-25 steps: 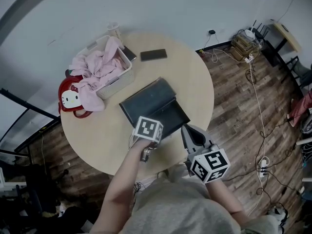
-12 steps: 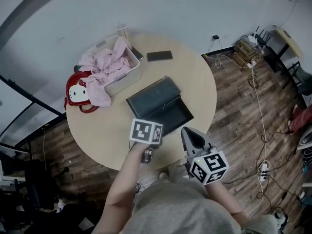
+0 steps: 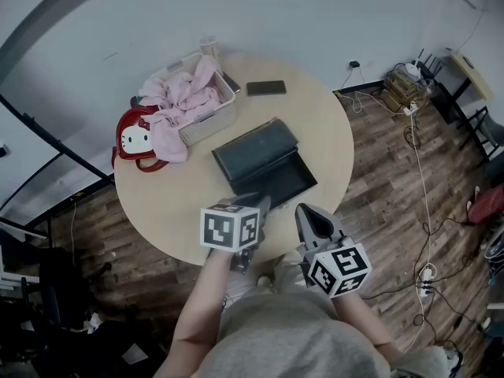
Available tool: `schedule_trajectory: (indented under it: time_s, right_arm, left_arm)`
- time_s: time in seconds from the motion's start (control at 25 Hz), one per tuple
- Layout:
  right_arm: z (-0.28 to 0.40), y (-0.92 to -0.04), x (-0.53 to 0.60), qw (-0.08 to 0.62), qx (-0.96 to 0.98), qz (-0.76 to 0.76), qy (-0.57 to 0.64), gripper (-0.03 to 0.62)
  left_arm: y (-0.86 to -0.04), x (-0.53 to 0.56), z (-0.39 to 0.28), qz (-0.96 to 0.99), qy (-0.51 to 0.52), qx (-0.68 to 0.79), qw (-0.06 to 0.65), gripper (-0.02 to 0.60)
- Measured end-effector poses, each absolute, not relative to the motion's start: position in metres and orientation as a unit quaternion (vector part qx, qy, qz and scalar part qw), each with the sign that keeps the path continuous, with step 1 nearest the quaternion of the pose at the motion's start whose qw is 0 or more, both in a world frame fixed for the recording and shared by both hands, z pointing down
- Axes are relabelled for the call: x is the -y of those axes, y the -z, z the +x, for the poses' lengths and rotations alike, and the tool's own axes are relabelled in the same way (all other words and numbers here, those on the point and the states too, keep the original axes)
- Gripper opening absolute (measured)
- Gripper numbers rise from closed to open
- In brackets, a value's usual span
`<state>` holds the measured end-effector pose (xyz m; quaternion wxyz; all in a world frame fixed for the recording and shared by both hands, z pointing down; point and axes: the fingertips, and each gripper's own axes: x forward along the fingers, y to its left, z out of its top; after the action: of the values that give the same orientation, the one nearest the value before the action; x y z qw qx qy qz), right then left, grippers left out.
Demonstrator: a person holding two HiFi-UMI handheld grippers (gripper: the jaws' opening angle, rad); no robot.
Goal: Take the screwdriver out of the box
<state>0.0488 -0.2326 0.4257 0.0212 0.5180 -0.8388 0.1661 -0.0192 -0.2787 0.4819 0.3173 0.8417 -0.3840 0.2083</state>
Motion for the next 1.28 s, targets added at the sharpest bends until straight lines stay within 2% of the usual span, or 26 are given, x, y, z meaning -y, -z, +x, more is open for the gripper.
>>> schedule_trajectory:
  time_s: [0.52,1.28]
  right_arm:
    - [0.037,-0.416,0.205,0.010,0.845,0.512,-0.152,0.000]
    - [0.021,-0.417,0.188,0.030,0.848,0.511,-0.138,0.000]
  left_arm:
    - [-0.455,0.233,-0.036,0.857,-0.102,0.403,0.305,0.049]
    - [-0.440,0.213,-0.055,0.861,-0.073,0.408,0.295,0.049]
